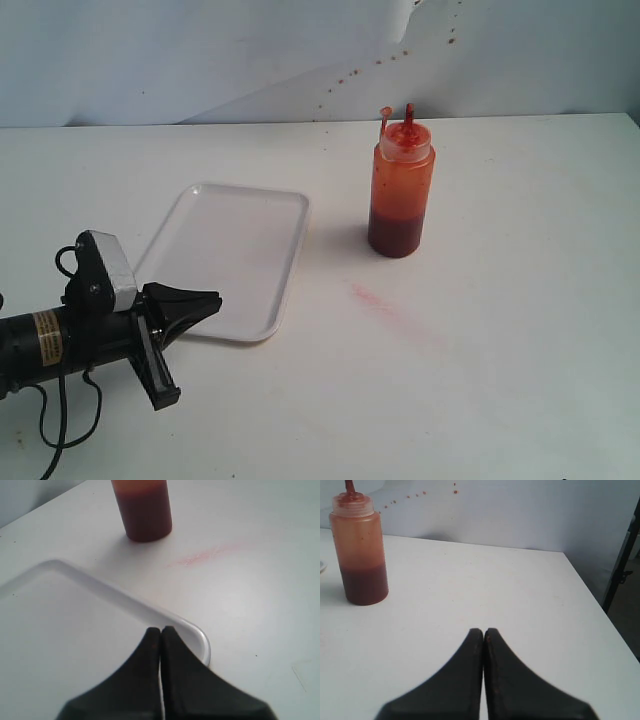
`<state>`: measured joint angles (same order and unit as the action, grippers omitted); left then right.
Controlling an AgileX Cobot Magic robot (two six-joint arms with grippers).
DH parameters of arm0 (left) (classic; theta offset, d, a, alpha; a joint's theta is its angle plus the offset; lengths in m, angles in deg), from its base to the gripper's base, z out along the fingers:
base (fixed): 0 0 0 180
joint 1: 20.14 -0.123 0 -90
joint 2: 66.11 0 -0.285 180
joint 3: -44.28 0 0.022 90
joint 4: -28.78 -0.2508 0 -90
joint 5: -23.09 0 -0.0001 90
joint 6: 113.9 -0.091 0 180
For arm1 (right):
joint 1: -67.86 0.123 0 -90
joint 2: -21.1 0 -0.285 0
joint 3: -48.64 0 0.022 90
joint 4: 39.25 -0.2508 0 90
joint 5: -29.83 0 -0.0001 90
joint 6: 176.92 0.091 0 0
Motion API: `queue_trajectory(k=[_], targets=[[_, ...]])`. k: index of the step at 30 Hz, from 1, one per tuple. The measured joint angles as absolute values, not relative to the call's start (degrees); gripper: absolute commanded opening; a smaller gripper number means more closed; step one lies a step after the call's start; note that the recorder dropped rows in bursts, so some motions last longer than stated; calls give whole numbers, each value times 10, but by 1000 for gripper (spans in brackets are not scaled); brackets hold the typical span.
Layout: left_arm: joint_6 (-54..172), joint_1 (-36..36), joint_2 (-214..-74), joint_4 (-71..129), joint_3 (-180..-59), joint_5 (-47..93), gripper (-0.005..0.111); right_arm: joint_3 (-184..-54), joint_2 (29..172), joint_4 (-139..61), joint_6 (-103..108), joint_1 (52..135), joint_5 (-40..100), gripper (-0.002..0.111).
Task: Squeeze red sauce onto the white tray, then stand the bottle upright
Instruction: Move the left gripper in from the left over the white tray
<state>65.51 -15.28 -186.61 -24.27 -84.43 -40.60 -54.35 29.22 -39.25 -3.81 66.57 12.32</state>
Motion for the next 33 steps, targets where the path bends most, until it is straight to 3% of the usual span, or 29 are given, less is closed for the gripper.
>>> queue_trajectory(k=[33], targets=[[729,-153,-1866,-222,-844,-439,1,-543,292,-393,-38,666,123,0]])
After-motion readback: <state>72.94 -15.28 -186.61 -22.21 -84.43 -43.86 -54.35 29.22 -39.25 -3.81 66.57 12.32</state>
